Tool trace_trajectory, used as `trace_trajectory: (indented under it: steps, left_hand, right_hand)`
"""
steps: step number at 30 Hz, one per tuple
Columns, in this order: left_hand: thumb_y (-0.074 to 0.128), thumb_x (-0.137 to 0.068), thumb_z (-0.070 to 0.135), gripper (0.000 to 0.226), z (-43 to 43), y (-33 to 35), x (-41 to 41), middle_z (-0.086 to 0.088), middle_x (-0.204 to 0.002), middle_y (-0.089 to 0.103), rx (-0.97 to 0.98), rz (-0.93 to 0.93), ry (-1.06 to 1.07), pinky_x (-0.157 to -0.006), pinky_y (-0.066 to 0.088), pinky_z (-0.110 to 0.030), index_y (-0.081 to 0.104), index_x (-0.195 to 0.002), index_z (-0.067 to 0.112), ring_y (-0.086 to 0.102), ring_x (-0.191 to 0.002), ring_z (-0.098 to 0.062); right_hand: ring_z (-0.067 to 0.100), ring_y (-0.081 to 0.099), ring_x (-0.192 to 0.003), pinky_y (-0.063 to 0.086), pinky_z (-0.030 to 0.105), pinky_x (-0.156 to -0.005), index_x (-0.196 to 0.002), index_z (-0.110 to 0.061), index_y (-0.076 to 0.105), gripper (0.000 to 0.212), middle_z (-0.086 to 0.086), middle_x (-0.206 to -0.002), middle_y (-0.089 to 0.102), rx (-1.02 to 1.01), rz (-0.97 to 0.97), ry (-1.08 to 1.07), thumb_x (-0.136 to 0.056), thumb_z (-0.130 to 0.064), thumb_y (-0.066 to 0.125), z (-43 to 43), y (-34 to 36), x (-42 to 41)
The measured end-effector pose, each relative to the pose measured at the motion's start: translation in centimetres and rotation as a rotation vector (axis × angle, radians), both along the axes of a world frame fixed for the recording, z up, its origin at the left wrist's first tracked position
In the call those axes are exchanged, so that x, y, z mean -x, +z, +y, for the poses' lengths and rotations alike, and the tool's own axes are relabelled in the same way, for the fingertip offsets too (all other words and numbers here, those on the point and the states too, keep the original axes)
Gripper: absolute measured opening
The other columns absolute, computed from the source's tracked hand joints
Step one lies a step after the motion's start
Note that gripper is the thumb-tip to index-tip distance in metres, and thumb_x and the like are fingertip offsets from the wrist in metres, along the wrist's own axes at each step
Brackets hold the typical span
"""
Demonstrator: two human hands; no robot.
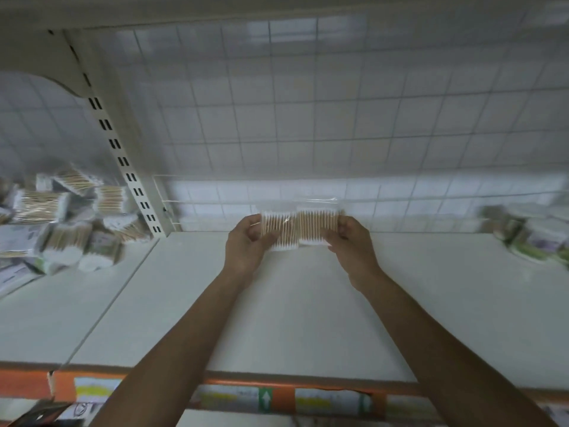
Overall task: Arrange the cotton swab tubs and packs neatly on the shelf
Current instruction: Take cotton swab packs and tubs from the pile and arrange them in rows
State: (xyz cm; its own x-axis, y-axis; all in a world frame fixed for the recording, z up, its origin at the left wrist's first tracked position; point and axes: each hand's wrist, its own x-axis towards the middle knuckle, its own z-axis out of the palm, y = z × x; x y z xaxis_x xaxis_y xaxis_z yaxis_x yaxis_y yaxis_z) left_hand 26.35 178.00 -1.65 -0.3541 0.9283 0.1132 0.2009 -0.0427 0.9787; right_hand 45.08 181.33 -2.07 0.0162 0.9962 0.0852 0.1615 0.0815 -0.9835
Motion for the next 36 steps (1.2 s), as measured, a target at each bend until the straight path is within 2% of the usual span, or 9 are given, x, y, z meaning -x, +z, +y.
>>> trace_trajectory:
  steps: [3,6,9,11,18,24,26,30,36]
  left_hand:
    - [0.075,-0.077,0.019,0.025,0.7,-0.7,-2.8,0.007,-0.082,0.073,0.019,0.071,-0.011,-0.087,0.053,-0.038,0.062,-0.097,0.027,0.068,-0.080,-0.012]
    - [0.076,-0.076,0.027,0.025,1.4,-1.3,-5.0,0.004,-0.090,0.071,0.029,0.083,-0.032,-0.083,0.053,-0.035,0.061,-0.095,0.033,0.067,-0.081,-0.015]
    - [0.074,-0.080,0.022,0.026,1.9,-1.6,-6.4,0.008,-0.094,0.063,0.031,0.133,-0.031,-0.067,0.047,-0.010,0.061,-0.103,0.028,0.063,-0.079,-0.005]
    - [0.073,-0.081,0.019,0.024,2.4,-1.7,-7.1,0.009,-0.087,0.060,0.026,0.178,-0.019,-0.059,0.042,-0.003,0.062,-0.101,0.026,0.060,-0.074,-0.001]
    - [0.074,-0.080,0.019,0.024,4.4,-2.5,-8.2,0.003,-0.088,0.061,0.061,0.283,0.039,-0.063,0.038,-0.011,0.062,-0.102,0.017,0.058,-0.071,-0.008]
    - [0.075,-0.079,0.017,0.024,5.5,-2.6,-8.5,0.004,-0.083,0.063,0.049,0.329,0.040,-0.069,0.039,-0.011,0.062,-0.099,0.016,0.058,-0.075,-0.011]
    - [0.073,-0.079,0.016,0.020,5.7,-2.7,-8.6,0.004,-0.083,0.065,0.031,0.329,0.041,-0.068,0.041,-0.007,0.062,-0.095,0.017,0.061,-0.077,-0.011]
    - [0.071,-0.081,0.025,0.020,5.8,-2.7,-8.5,0.006,-0.084,0.068,0.032,0.347,0.038,-0.074,0.046,-0.017,0.063,-0.099,0.020,0.063,-0.079,-0.009]
    - [0.067,-0.083,0.016,0.026,5.2,-2.6,-7.9,0.004,-0.090,0.068,0.037,0.343,-0.006,-0.065,0.038,0.003,0.064,-0.109,0.017,0.061,-0.076,-0.005]
  right_hand:
    - [0.020,0.062,-0.083,0.051,0.042,-0.081,-0.094,-0.019,0.058,0.011,0.001,-0.088,0.066,0.006,-0.036,-0.057,-0.084,-0.016,0.064,0.1,-0.3,-2.9]
    - [0.020,0.062,-0.084,0.049,0.034,-0.076,-0.096,-0.017,0.058,0.012,0.001,-0.089,0.065,0.023,-0.050,-0.105,-0.085,-0.014,0.063,0.4,-0.4,-5.3]
    - [0.014,0.061,-0.082,0.044,0.021,-0.066,-0.102,-0.015,0.058,0.015,0.000,-0.091,0.064,0.028,-0.050,-0.136,-0.087,-0.014,0.061,0.7,-0.4,-6.8]
    - [0.007,0.057,-0.077,0.039,0.017,-0.060,-0.103,-0.015,0.058,0.015,-0.002,-0.092,0.063,0.030,-0.067,-0.144,-0.088,-0.015,0.060,0.9,-0.4,-7.3]
    - [0.010,0.055,-0.076,0.037,0.012,-0.055,-0.101,-0.012,0.058,0.011,-0.004,-0.087,0.061,0.014,-0.163,-0.128,-0.090,-0.015,0.056,1.7,-0.8,-8.0]
    - [0.018,0.057,-0.095,0.042,0.027,-0.079,-0.110,-0.011,0.057,0.020,0.000,-0.105,0.061,0.016,-0.281,-0.001,-0.091,-0.009,0.052,1.9,-1.1,-6.8]
    - [0.015,0.055,-0.093,0.038,0.023,-0.076,-0.113,-0.010,0.056,0.023,-0.001,-0.107,0.058,0.007,-0.330,0.020,-0.092,-0.007,0.049,2.0,-1.2,-6.3]
    - [0.015,0.055,-0.090,0.033,0.019,-0.070,-0.109,-0.009,0.059,0.019,0.001,-0.101,0.061,-0.005,-0.461,0.023,-0.092,-0.011,0.052,2.2,-1.3,-5.8]
    - [0.018,0.061,-0.095,0.038,0.020,-0.076,-0.112,-0.009,0.060,0.024,0.004,-0.108,0.063,-0.026,-0.548,0.014,-0.090,-0.019,0.059,2.8,-1.5,-4.8]
